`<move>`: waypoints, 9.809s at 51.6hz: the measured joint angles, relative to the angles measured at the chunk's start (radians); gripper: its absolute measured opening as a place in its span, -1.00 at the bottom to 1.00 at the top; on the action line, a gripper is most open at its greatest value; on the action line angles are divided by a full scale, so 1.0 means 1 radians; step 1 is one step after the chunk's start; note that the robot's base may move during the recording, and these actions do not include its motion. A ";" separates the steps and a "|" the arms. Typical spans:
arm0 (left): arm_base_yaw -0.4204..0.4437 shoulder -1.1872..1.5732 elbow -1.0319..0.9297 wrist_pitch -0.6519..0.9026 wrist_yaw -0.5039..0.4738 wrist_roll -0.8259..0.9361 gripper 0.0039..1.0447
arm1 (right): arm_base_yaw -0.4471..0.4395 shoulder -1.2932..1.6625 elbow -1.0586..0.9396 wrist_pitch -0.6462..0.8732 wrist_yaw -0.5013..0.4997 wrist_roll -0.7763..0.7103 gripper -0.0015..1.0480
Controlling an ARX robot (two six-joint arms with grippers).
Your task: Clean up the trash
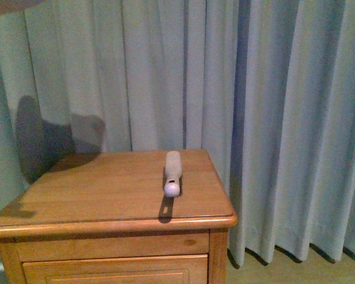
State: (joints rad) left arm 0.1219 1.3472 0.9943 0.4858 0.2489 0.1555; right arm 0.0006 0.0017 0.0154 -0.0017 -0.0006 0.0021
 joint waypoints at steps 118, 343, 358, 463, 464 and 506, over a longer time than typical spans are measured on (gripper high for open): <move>0.293 -0.698 -0.536 -0.159 0.380 -0.068 -0.49 | 0.164 1.413 1.061 0.013 0.232 0.279 0.86; 0.293 -0.698 -0.536 -0.159 0.380 -0.069 -0.49 | 0.451 0.809 0.465 0.414 0.715 -0.045 -0.61; 0.293 -0.698 -0.536 -0.159 0.380 -0.069 -0.49 | 0.452 0.809 0.465 0.414 0.715 -0.046 -0.61; 0.291 -0.695 -0.534 -0.159 0.377 -0.072 -0.49 | 0.454 0.810 0.460 0.419 0.715 -0.049 -0.61; 0.291 -0.694 -0.534 -0.159 0.378 -0.072 -0.49 | 0.454 0.810 0.460 0.419 0.715 -0.049 -0.61; 0.292 -0.696 -0.531 -0.167 0.388 -0.074 -0.49 | 0.455 0.813 0.457 0.419 0.718 -0.052 -0.61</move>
State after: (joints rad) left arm 0.4137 0.6510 0.4637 0.3183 0.6369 0.0811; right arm 0.4553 0.8143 0.4725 0.4171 0.7174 -0.0502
